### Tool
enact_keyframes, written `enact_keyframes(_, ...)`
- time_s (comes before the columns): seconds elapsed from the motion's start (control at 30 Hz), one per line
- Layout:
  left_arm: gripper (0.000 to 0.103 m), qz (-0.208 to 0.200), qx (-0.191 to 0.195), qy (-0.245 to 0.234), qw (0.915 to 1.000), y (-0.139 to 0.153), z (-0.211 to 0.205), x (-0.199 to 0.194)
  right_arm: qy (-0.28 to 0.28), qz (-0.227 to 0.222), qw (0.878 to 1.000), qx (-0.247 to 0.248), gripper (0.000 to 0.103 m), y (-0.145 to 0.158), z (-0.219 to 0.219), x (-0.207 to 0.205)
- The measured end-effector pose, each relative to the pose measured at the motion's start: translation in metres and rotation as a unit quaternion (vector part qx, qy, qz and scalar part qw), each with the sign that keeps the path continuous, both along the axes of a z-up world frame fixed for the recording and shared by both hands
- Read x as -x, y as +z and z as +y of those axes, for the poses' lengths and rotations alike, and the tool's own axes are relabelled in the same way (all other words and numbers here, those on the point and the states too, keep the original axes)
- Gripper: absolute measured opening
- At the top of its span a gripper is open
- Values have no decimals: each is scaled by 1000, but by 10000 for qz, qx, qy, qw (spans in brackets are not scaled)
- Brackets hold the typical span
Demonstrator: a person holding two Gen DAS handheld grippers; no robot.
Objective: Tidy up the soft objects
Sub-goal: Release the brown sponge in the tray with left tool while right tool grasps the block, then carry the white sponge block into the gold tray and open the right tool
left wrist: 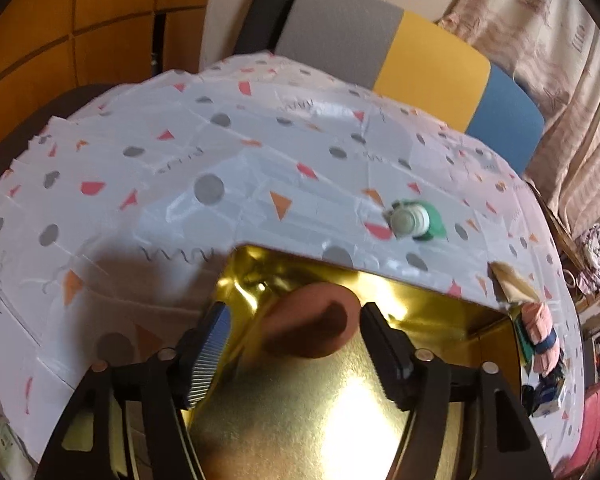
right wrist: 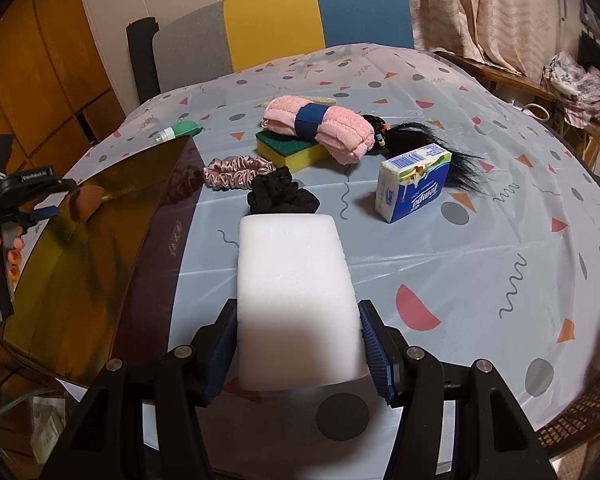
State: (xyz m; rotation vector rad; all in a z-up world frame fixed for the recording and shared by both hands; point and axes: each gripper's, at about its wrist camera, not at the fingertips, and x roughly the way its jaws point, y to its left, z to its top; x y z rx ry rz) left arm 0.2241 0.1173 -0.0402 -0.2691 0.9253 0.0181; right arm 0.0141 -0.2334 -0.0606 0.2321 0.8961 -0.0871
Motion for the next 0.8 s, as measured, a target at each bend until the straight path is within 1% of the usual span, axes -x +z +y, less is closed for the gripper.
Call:
enact_keyframes(0.1,70,-95,-54,46,9999,8,3,5,-21,0,10000,-11,59,-1,0,0)
enact_keyframes(0.27,70,-304,72,164,9994,20,5,33,-46,-50,10000,-9,59,2,-2,0)
enact_keyframes(0.4,70,-338,187,183,9991,19,1,65,-59,-125,9999,-16,59,8,-3,-3)
enact_keyframes(0.5,70,-276,343,111,9990,14,-3,85,-11,-270,9996,5,59,21,0,-9)
enact_keyframes(0.63,70,-181,348,107,9992,7,-6,106,215,-499,9985,-5,59,43,14,-23)
enact_keyframes(0.8,70,4,334,96,9994,1,-6,123,806,-630,9947,53,59,66,52,-49)
